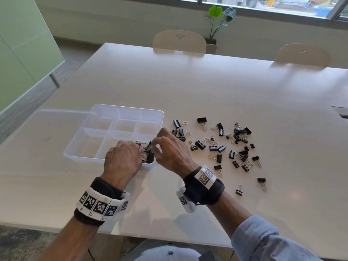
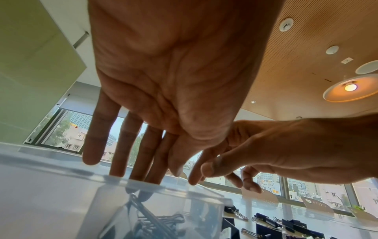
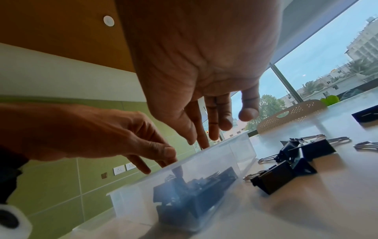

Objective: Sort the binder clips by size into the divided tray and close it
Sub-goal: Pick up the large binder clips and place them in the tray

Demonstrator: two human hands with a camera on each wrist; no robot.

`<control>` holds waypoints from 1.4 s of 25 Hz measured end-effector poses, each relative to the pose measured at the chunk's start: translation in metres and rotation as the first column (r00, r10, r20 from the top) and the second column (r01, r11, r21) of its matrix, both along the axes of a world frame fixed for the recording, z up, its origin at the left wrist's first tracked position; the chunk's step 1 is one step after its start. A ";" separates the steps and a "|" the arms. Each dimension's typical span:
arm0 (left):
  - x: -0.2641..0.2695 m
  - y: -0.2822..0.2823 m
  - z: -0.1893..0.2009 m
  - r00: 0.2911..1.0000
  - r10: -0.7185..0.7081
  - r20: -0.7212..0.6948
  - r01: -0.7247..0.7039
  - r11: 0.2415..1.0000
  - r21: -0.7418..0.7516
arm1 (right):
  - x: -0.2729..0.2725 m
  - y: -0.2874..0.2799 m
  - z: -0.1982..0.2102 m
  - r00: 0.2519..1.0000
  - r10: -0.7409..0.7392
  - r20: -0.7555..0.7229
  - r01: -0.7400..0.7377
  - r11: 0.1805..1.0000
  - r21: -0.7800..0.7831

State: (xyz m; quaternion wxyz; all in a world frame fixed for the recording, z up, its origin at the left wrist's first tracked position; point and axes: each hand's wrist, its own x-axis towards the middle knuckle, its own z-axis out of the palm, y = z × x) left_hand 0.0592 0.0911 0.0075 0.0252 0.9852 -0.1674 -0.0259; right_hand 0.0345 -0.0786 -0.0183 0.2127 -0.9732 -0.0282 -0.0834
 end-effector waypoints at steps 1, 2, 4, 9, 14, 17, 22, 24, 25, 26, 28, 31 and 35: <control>0.001 0.000 -0.003 1.000 -0.003 0.001 0.003 1.000 -0.009 | -0.002 -0.003 0.001 1.000 -0.004 0.007 0.004 1.000 0.031; 0.001 -0.001 -0.006 1.000 -0.007 0.006 0.007 1.000 -0.022 | -0.004 -0.008 0.003 1.000 -0.016 0.020 0.015 0.998 0.065; 0.002 -0.003 -0.008 0.999 -0.025 0.032 0.026 0.998 -0.051 | -0.005 -0.025 0.004 0.997 -0.062 0.036 0.057 0.989 0.136; -0.001 -0.034 0.001 0.978 -0.121 0.169 0.162 0.951 -0.261 | -0.007 -0.099 0.007 0.980 -0.187 -0.072 0.197 0.964 0.176; -0.006 -0.088 -0.010 0.948 -0.317 0.031 0.316 0.921 -0.228 | -0.016 -0.145 0.001 0.960 -0.195 -0.201 0.196 0.980 -0.018; -0.009 -0.108 -0.028 0.958 -0.275 -0.082 0.273 0.961 -0.042 | -0.020 -0.150 -0.005 0.939 -0.112 -0.326 0.085 0.992 -0.094; -0.016 -0.117 -0.036 0.972 -0.202 -0.121 0.216 0.970 0.115 | -0.023 -0.155 -0.027 0.942 -0.069 -0.329 0.033 0.993 -0.112; -0.019 -0.117 -0.038 0.974 -0.190 -0.123 0.204 0.972 0.117 | -0.022 -0.157 -0.031 0.952 -0.072 -0.298 0.040 0.993 -0.114; -0.020 -0.117 -0.040 0.975 -0.189 -0.118 0.203 0.973 0.112 | -0.022 -0.158 -0.032 0.956 -0.076 -0.284 0.044 0.992 -0.118; -0.022 -0.116 -0.040 0.976 -0.188 -0.110 0.200 0.974 0.103 | -0.022 -0.157 -0.031 0.959 -0.078 -0.271 0.046 0.991 -0.124; -0.024 -0.115 -0.041 0.978 -0.184 -0.100 0.192 0.978 0.077 | -0.024 -0.157 -0.030 0.966 -0.084 -0.244 0.050 0.988 -0.143; -0.027 -0.110 -0.041 0.976 -0.200 -0.084 0.205 0.977 0.054 | -0.028 -0.156 -0.028 0.976 -0.124 -0.178 0.098 0.983 -0.152; -0.032 -0.103 -0.043 0.975 -0.219 -0.042 0.218 0.976 -0.021 | -0.030 -0.152 -0.025 0.982 -0.179 -0.069 0.170 0.978 -0.118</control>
